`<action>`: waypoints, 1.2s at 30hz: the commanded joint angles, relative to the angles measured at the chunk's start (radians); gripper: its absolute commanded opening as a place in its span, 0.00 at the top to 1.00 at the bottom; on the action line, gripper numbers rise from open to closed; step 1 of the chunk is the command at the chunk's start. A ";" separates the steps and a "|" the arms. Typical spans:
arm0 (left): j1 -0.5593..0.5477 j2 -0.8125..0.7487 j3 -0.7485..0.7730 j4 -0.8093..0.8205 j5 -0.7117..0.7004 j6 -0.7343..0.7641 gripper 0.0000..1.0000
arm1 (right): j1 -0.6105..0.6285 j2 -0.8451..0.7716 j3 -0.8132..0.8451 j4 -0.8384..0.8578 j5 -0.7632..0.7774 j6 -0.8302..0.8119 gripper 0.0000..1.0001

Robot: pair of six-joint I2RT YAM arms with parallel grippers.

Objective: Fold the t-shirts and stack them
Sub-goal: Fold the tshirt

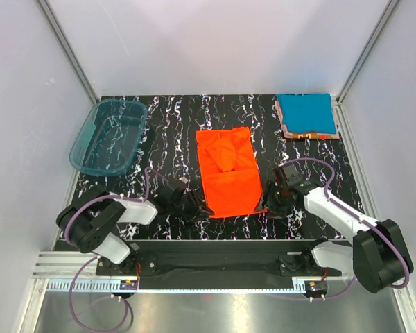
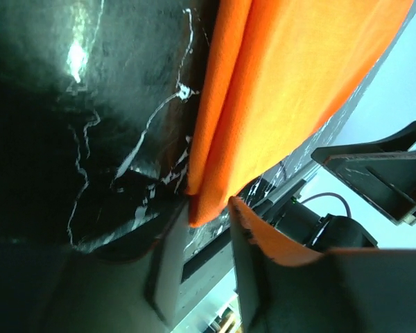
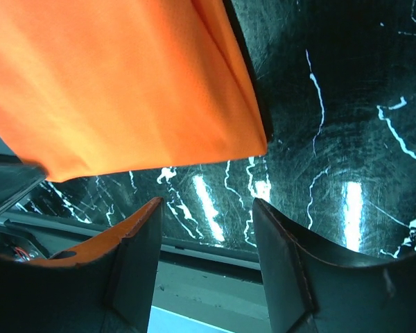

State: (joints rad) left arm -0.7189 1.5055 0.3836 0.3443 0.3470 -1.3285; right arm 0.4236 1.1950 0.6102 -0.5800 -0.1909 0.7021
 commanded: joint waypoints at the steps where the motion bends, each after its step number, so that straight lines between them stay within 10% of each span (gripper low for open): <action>1: -0.005 0.090 -0.067 -0.094 -0.059 0.028 0.73 | 0.004 -0.051 0.017 -0.043 0.037 0.010 0.39; 5: 0.001 0.090 -0.095 -0.028 -0.060 0.023 1.00 | 0.004 -0.077 0.033 -0.081 0.064 0.004 0.39; 15: 0.033 -0.092 -0.083 -0.213 -0.144 0.166 1.00 | 0.003 -0.028 -0.010 -0.001 0.010 0.043 0.28; 36: 0.032 -0.154 -0.077 -0.235 -0.166 0.224 1.00 | 0.003 0.095 -0.145 0.253 -0.076 0.102 0.39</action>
State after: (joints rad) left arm -0.6926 1.3285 0.3332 0.1802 0.2501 -1.1496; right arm 0.4236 1.2877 0.5117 -0.3031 -0.3321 0.8032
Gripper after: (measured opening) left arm 0.024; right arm 0.617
